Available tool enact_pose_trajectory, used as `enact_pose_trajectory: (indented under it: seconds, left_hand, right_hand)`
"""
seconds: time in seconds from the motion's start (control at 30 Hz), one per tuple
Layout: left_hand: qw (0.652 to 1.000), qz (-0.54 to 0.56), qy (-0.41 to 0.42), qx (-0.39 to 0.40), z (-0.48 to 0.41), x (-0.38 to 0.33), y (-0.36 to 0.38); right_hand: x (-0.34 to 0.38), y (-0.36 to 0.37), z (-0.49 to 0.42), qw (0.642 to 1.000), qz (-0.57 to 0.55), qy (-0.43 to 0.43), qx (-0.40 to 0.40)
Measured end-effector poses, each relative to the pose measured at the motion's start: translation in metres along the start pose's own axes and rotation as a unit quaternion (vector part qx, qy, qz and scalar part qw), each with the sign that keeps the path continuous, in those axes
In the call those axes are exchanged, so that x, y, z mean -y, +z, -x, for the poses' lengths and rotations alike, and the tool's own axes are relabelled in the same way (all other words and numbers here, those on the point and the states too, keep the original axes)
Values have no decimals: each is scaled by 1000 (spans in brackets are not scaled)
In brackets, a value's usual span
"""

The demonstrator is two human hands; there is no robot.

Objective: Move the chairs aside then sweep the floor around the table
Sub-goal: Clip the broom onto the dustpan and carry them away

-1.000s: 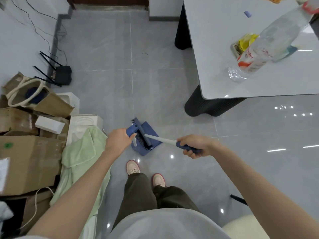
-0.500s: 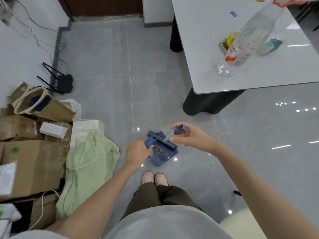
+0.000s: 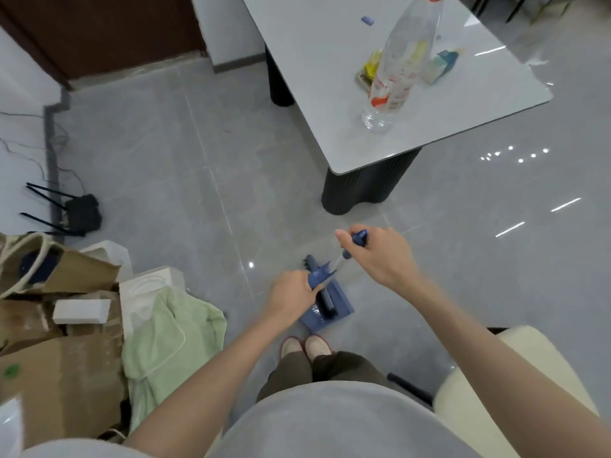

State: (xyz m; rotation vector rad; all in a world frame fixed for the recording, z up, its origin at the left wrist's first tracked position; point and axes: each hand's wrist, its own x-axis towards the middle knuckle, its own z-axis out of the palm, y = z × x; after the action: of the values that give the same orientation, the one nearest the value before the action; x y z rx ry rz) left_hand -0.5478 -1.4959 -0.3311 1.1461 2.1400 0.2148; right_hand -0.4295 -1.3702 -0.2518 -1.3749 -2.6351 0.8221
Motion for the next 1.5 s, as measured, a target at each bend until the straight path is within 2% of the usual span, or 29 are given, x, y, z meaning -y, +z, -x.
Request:
enact_pose_trajectory:
  seconds: [0.27, 0.5, 0.83, 1.07, 1.17, 1.27, 1.37, 1.5]
  left_hand:
    - [995, -63, 79, -11, -27, -58, -12]
    - [985, -101, 136, -8, -65, -118, -6]
    - [979, -128, 157, -9, -112, -274, 43]
    - [967, -158, 199, 21, -143, -401, 76]
    - [960, -152, 230, 52, -163, -453, 95]
    - [950, -144, 269, 65, -187, -493, 112]
    - [935, -142, 315, 74, -210, -547, 126]
    - [916, -127, 370, 95, -242, -614, 137]
  right_hand:
    - [-10, -35, 14, 997, 0, 49, -54]
    - [-47, -73, 5, 985, -68, 113, -108]
    - [-184, -135, -17, 943, -191, 210, -177]
    - [-281, -198, -23, 914, -199, 269, -228]
    - [-329, -225, -20, 899, -210, 308, -228]
    - [-365, -254, -17, 887, -252, 312, -228]
    - [-406, -286, -19, 860, -278, 327, -275]
    - [-458, -322, -30, 852, -244, 331, -323]
